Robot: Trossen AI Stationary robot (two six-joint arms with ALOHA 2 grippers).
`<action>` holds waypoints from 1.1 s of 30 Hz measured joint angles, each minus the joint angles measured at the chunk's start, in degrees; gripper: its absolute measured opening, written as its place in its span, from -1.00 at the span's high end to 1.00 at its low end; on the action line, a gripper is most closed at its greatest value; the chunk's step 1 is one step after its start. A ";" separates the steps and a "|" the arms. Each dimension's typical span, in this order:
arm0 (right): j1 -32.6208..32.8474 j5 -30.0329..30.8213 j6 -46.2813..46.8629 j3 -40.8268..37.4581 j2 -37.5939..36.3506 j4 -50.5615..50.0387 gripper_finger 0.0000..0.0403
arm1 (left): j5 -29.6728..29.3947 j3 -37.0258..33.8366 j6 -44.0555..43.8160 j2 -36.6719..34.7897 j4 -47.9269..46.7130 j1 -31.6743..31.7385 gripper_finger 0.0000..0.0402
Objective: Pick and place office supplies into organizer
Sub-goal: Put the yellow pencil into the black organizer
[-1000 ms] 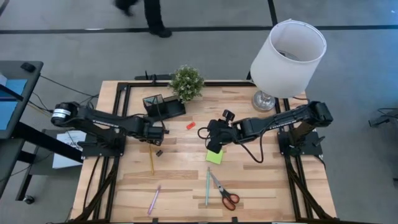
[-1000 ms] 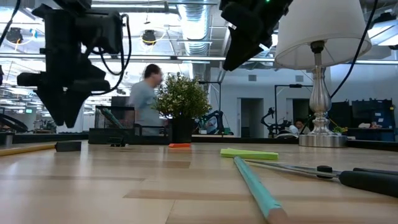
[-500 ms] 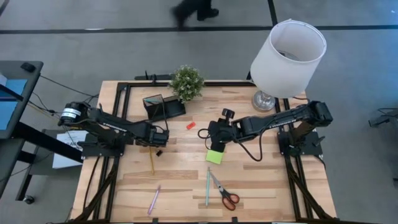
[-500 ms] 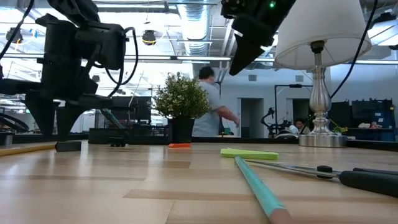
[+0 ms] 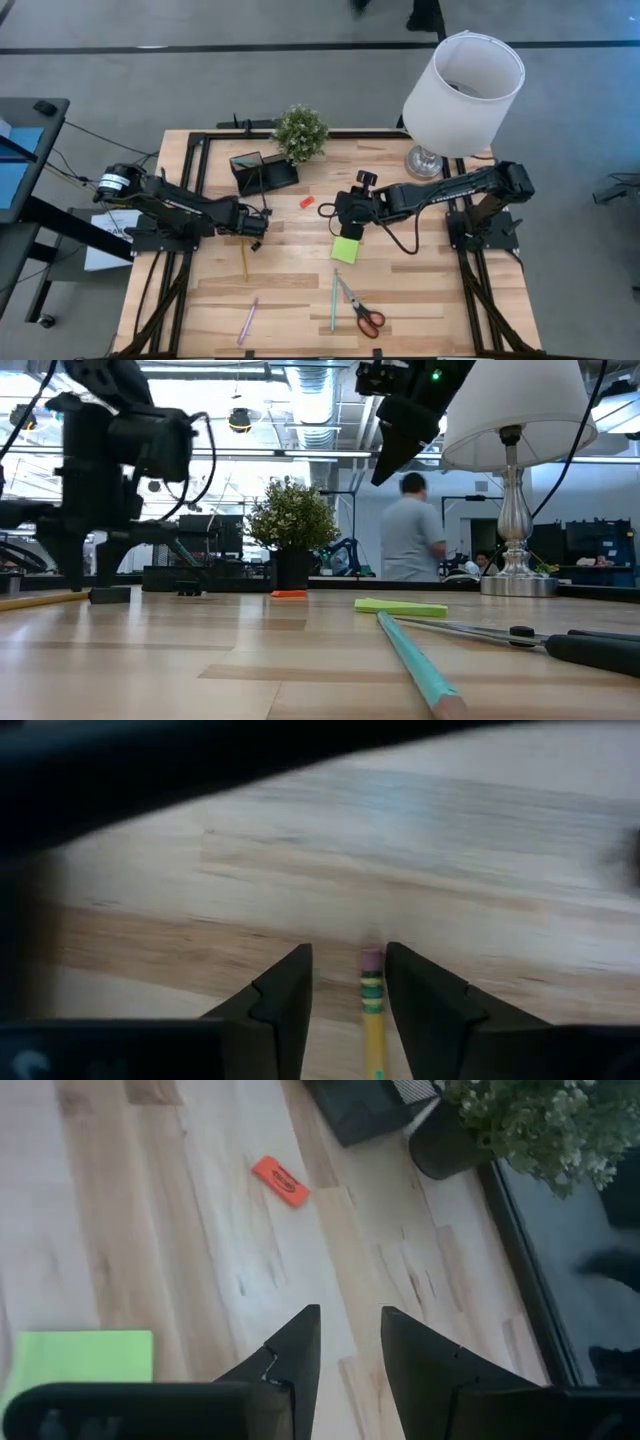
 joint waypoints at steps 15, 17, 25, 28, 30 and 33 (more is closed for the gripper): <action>-2.72 -0.37 0.02 0.00 0.00 -0.07 0.49 | -3.49 -2.98 -4.80 -0.41 3.98 -3.17 0.39; -2.70 -0.57 0.02 0.00 0.00 -0.07 0.49 | -3.90 -2.99 -4.91 -0.39 4.02 -3.17 0.39; -2.70 -0.84 0.00 0.00 0.00 -0.10 0.49 | -6.22 -3.06 -5.03 -0.30 4.19 -3.13 0.44; -2.70 -0.84 0.00 0.00 0.00 -0.10 0.49 | -6.79 -3.06 -4.38 -0.30 4.32 -3.11 0.61; -2.70 -0.84 0.00 0.00 0.00 -0.12 0.49 | -6.81 -3.06 -4.09 -0.28 4.38 -3.06 0.77; -2.70 -0.86 0.00 0.00 0.00 -0.12 0.49 | -6.87 -3.06 -3.26 -0.28 4.46 -3.12 0.95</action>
